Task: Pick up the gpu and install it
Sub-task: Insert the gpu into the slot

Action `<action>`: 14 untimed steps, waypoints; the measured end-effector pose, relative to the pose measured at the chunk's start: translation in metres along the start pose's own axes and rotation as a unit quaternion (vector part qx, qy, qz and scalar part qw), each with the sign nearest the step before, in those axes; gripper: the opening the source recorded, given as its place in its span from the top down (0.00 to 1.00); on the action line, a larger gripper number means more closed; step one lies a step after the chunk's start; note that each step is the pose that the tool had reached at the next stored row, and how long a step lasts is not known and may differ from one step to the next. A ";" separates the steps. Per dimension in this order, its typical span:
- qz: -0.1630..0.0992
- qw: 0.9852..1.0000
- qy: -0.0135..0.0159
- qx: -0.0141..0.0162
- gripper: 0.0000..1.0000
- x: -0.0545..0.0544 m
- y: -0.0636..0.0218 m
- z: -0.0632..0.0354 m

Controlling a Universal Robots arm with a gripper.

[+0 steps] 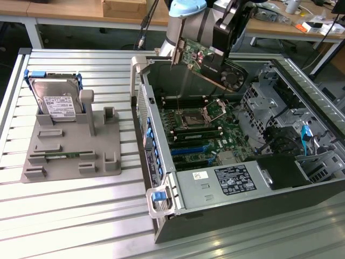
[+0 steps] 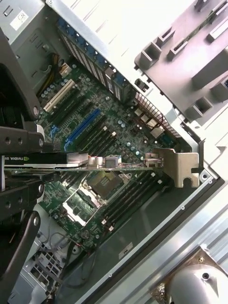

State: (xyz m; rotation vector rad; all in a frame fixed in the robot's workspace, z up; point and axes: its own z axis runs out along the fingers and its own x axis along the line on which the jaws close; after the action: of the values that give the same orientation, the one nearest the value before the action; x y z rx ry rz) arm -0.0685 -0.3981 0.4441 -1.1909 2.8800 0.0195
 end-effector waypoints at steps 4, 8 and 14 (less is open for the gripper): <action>-0.009 1.000 0.000 0.000 0.74 0.000 0.0000 0.0000; -0.021 1.000 0.000 -0.001 0.74 0.000 0.0000 0.0000; -0.043 0.999 0.000 -0.001 0.74 0.000 0.0000 0.0000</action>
State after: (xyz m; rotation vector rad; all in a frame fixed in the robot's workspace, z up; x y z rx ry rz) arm -0.0685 -0.3982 0.4441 -1.3128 2.8271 0.0211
